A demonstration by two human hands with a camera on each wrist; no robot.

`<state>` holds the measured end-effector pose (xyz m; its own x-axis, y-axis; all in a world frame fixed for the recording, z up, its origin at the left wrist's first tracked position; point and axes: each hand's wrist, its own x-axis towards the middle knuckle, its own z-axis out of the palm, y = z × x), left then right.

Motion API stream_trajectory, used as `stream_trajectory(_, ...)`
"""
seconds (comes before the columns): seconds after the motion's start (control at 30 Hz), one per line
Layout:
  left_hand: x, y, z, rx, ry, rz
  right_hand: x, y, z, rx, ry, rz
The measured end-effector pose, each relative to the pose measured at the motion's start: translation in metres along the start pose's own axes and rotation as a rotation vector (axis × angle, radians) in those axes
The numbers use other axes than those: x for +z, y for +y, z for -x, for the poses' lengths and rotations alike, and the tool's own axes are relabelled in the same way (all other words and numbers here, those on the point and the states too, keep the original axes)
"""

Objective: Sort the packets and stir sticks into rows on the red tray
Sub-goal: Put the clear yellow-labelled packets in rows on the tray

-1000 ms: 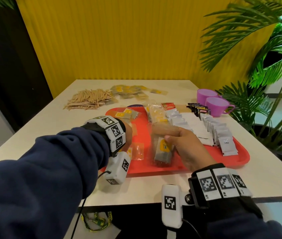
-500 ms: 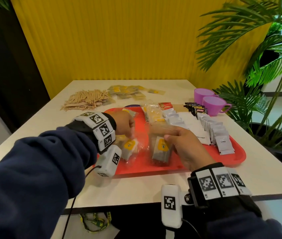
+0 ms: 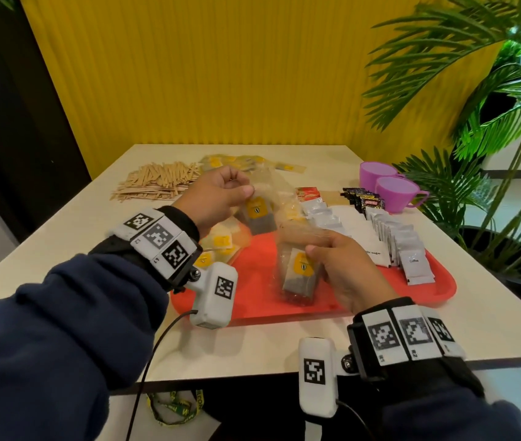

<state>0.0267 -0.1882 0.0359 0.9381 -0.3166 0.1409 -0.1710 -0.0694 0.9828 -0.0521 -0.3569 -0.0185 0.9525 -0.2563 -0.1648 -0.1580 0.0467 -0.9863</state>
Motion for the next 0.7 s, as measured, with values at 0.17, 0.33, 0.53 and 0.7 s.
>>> stream_trajectory(0.17, 0.009, -0.002, 0.009, -0.027, 0.125, 0.253, 0.000, 0.000, 0.000, 0.003, 0.004, -0.026)
stream_trajectory(0.33, 0.021, -0.003, 0.021, -0.057, 0.149, 0.397, 0.001, -0.001, 0.001, 0.007, 0.006, -0.042)
stream_trajectory(0.53, 0.014, 0.000, 0.019, -0.014, 0.344, 0.605, -0.001, 0.000, 0.003, 0.008, 0.004, -0.032)
stream_trajectory(0.7, 0.025, -0.004, 0.026, 0.020, 0.295, 0.542, -0.001, 0.000, 0.001, 0.005, 0.001, -0.044)
